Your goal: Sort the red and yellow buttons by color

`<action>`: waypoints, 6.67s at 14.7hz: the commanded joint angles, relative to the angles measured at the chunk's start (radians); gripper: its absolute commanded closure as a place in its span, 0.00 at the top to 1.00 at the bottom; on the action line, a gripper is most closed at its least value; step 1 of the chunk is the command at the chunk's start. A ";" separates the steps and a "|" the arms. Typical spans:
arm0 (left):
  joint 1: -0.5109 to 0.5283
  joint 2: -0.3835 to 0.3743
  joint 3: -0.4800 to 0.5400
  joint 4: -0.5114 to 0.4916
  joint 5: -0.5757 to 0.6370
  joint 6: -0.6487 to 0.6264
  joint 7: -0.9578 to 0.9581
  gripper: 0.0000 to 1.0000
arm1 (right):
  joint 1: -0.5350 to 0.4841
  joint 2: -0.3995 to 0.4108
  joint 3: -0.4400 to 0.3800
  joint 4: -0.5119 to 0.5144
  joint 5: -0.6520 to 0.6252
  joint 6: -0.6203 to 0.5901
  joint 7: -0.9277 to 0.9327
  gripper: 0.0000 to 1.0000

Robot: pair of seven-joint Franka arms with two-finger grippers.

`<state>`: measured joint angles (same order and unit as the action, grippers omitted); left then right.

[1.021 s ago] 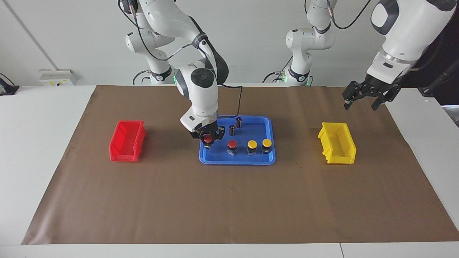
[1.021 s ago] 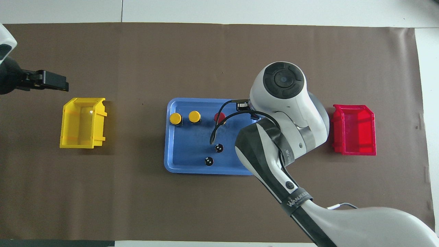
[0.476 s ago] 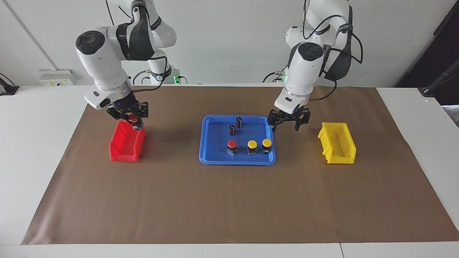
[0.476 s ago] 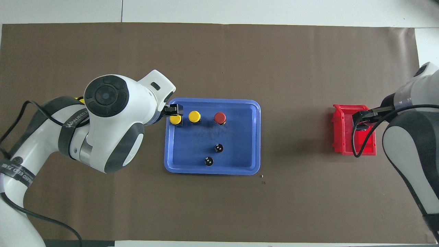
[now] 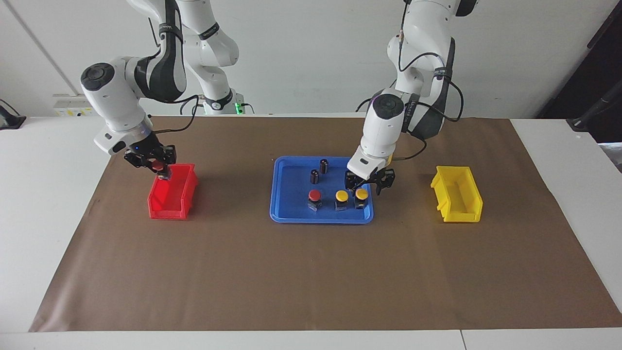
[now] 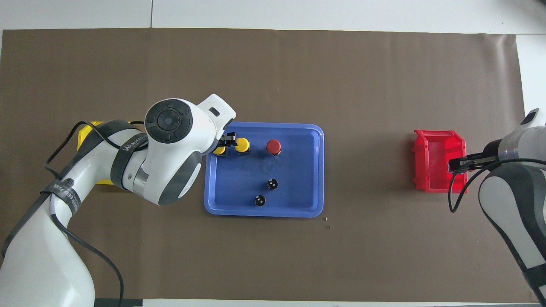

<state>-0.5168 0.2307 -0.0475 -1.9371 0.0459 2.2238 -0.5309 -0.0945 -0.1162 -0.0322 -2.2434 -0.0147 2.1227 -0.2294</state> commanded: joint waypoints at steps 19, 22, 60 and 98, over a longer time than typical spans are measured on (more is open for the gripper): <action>0.027 -0.068 0.029 0.202 0.028 -0.350 -0.011 0.02 | -0.014 0.024 0.005 -0.064 0.015 0.113 -0.064 0.81; 0.185 -0.148 0.029 0.184 0.029 -0.429 0.225 0.02 | 0.021 0.033 0.015 0.129 0.016 -0.082 -0.045 0.88; 0.477 -0.274 0.021 0.360 -0.017 -0.656 0.775 1.00 | 0.691 0.518 0.044 0.615 -0.059 -0.019 0.935 0.10; 0.212 -0.043 0.028 0.307 -0.011 -0.424 0.327 0.01 | -0.025 0.109 0.038 -0.062 0.019 0.289 -0.143 0.35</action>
<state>-0.4240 0.2333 -0.0165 -1.6052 0.0334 1.8431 -0.3600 -0.1067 0.0044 -0.0020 -2.2782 -0.0126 2.3833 -0.3491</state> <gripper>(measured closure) 0.590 0.586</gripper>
